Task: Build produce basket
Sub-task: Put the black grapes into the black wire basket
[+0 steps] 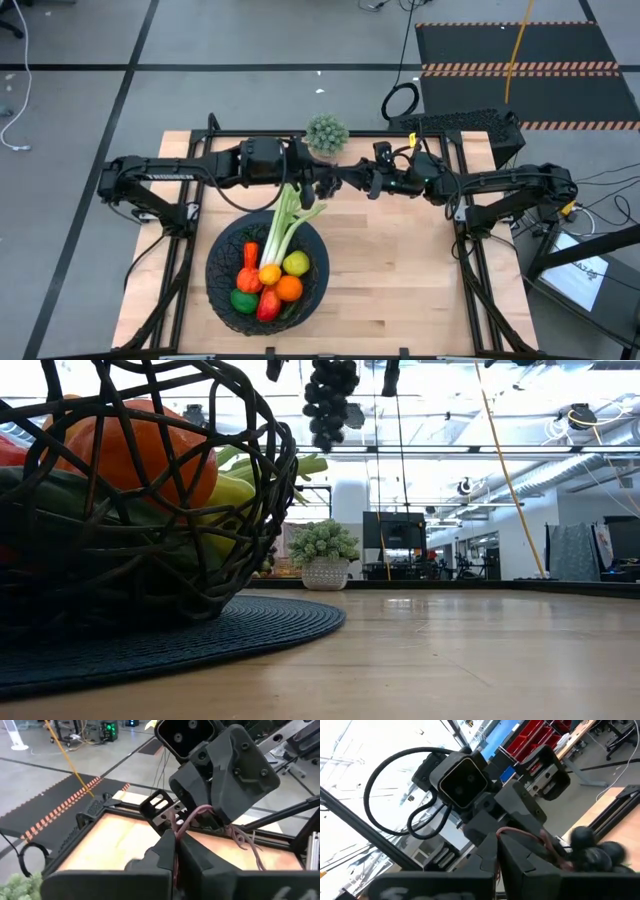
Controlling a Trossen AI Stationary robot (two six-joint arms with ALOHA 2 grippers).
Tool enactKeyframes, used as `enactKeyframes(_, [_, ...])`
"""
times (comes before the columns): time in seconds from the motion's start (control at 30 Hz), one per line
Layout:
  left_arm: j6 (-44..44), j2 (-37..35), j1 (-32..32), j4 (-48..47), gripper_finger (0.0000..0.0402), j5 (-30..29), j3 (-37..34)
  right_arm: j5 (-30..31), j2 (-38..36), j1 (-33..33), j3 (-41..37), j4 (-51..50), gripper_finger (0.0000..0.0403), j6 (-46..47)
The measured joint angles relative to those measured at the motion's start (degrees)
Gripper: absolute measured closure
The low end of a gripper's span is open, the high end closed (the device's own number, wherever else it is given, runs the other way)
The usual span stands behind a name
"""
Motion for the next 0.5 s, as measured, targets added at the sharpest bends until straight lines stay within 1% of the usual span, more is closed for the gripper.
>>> enactKeyframes(0.1, [-2.1, -0.5, 0.0, -1.2, 0.0385, 0.1, 0.0, 1.3, 0.0, 0.0, 0.0, 0.0, 0.0383, 2.8])
enactKeyframes(0.2, [-5.6, -2.3, -0.3, -4.5, 0.0392, 0.0, 0.0, 1.1, 0.0, 0.0, 0.0, 0.1, 0.0347, 3.6])
enactKeyframes(0.37, [-12.5, -7.3, -1.6, -15.5, 0.0392, -0.1, 0.0, -2.0, -1.0, 0.0, 0.1, 0.5, 0.0279, 3.1])
enactKeyframes(0.5, [-16.3, -11.8, -4.5, -23.9, 0.0396, 0.4, 0.0, -2.1, -1.4, 0.0, 0.1, 0.5, 0.0243, 1.6])
